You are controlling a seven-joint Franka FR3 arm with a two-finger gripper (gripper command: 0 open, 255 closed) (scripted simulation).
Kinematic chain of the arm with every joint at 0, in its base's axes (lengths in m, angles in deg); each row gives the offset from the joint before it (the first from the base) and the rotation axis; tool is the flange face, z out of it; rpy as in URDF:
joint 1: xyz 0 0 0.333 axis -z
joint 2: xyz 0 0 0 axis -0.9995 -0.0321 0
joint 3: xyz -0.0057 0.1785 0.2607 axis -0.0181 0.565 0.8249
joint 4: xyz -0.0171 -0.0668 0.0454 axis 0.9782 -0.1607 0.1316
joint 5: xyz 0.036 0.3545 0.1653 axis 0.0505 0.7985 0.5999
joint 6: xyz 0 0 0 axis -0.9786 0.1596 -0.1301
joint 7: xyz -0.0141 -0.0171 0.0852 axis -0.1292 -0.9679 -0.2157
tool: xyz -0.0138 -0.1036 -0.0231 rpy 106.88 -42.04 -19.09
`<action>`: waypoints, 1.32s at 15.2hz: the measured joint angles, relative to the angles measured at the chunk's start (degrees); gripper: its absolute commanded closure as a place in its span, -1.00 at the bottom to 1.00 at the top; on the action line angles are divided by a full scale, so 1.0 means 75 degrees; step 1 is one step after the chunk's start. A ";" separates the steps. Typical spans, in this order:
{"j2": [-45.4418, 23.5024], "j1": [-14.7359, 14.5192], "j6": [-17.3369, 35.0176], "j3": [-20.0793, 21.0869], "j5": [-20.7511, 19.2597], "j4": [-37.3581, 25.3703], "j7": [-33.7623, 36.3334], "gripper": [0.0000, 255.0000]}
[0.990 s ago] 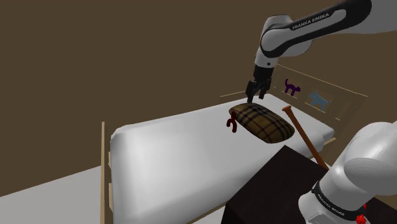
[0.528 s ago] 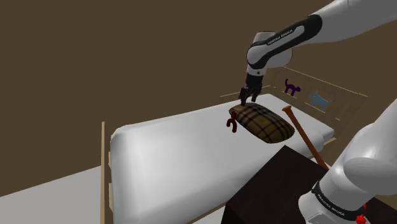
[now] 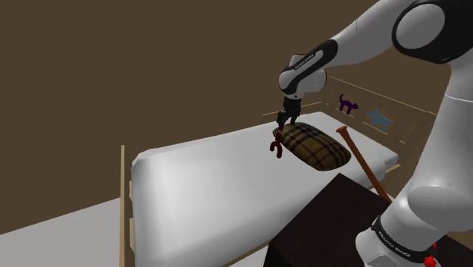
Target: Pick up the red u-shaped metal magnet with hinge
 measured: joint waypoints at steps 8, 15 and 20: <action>-0.2405 0.0548 0.0346 0.0202 0.0508 -0.2133 -0.0699 -1.00; -0.3431 0.0780 0.0593 0.0344 0.0667 -0.2953 -0.0878 -1.00; -0.3692 0.0828 0.0816 0.0404 0.0734 -0.2989 -0.0923 1.00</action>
